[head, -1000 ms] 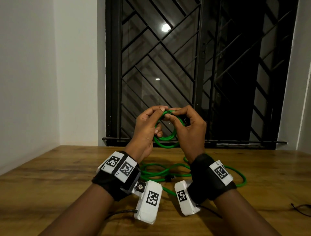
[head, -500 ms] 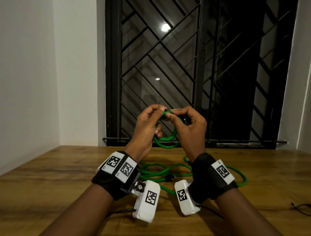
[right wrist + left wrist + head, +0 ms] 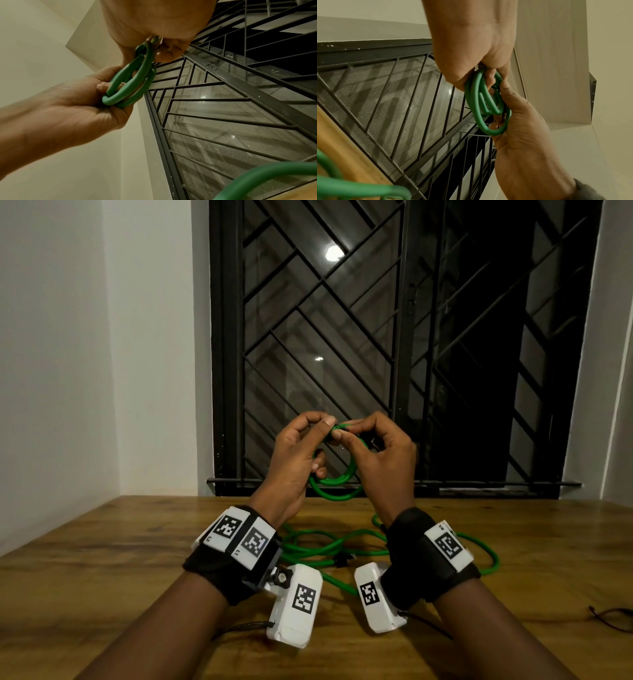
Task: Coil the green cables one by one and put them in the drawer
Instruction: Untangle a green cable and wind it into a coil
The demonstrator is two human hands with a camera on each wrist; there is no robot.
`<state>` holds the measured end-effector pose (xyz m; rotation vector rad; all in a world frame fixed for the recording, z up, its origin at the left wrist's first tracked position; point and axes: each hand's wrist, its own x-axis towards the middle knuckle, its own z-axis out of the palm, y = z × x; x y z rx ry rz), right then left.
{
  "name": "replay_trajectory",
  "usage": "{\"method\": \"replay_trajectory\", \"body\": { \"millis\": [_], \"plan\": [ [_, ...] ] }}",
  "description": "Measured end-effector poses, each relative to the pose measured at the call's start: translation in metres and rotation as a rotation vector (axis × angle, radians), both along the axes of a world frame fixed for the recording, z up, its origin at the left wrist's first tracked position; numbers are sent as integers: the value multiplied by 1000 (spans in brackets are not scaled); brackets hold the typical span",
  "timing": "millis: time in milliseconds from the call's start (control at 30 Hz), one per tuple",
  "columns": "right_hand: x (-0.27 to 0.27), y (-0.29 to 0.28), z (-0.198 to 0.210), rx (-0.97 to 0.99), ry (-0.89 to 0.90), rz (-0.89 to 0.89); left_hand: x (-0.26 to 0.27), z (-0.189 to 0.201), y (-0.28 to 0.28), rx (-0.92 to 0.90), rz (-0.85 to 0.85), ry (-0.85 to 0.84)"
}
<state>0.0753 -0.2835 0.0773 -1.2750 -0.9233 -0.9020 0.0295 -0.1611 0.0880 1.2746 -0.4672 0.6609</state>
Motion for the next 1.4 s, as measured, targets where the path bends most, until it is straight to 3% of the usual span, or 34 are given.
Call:
{"method": "replay_trajectory", "body": {
  "millis": [967,1400],
  "plan": [
    [6,-2,-3,-67,-3,-118,1,-2,3,49,70,-17],
    [4,-3,-2,-20,17,-84,2,-2,4,71,-29,-37]
  ]
}}
